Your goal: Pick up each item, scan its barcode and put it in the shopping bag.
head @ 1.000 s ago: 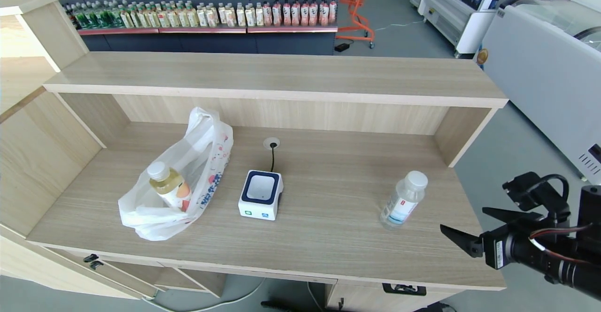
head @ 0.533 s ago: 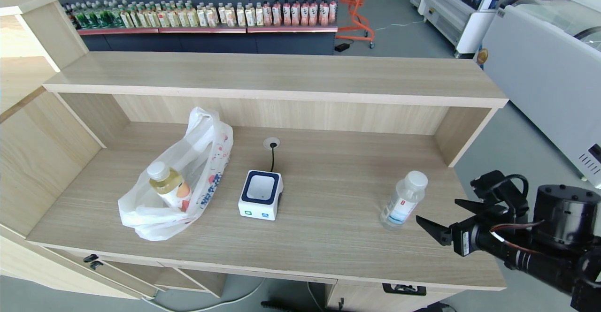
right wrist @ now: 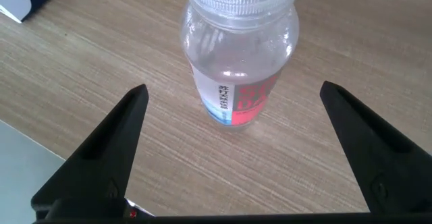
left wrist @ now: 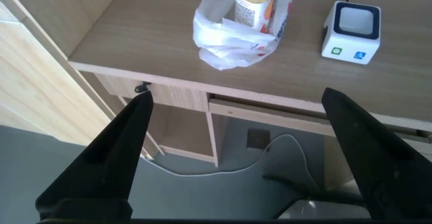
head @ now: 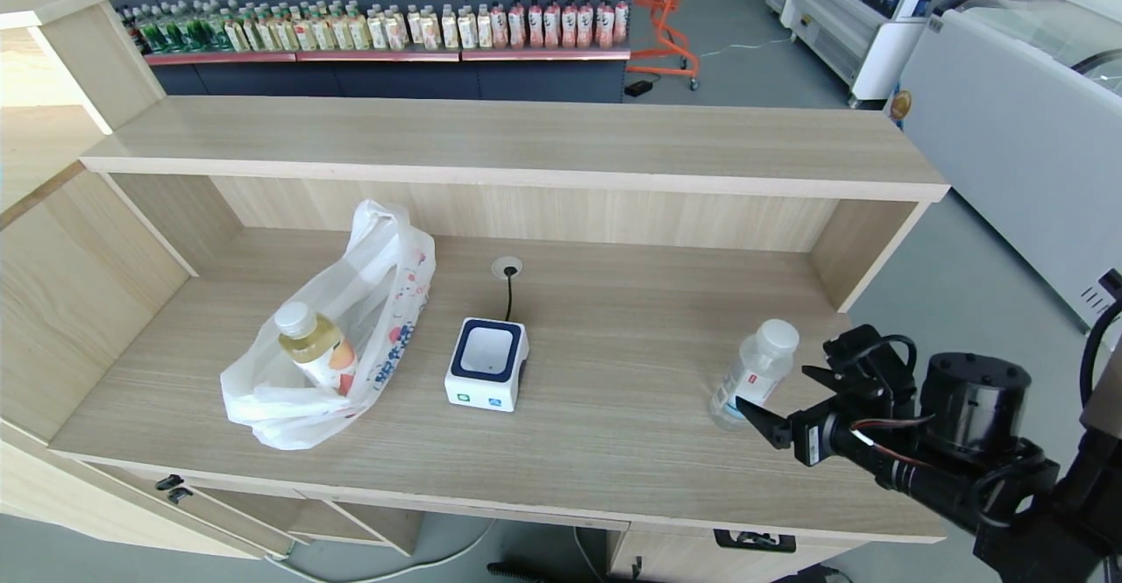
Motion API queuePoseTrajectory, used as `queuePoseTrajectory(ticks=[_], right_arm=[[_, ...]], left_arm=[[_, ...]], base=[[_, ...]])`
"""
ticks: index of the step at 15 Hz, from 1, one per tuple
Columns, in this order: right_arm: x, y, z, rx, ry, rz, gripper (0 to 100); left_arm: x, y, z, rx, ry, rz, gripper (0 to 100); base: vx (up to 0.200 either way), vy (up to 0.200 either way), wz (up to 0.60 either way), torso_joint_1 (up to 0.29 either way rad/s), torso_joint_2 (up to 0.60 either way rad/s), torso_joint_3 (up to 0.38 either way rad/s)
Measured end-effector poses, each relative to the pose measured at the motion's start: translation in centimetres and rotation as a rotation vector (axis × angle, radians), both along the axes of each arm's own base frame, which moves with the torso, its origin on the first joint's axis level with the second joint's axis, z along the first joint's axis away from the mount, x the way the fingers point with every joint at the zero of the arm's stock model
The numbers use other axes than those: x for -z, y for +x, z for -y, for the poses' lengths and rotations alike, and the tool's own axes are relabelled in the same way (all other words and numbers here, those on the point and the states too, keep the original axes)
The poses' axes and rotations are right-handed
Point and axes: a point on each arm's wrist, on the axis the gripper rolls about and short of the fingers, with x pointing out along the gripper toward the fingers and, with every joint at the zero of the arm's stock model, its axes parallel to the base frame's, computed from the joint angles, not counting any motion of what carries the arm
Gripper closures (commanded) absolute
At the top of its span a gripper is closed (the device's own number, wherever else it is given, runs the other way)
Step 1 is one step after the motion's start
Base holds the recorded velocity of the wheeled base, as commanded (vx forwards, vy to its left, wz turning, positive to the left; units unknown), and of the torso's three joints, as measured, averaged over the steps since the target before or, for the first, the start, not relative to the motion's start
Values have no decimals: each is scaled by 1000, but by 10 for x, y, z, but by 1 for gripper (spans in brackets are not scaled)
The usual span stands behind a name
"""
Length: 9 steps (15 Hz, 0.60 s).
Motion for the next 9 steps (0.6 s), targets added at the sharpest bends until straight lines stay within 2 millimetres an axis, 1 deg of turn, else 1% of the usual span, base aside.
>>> queuePoseTrajectory(ticks=[5,9], right_arm=[[6,20,-16,-35,7,43,0],[18,32,-23,-55,-18,74,0]], left_arm=[[0,0,0,0,0,0,0],[0,0,0,0,0,0,0]], base=[[0,0,0,0,0,0],[0,0,0,0,0,0]])
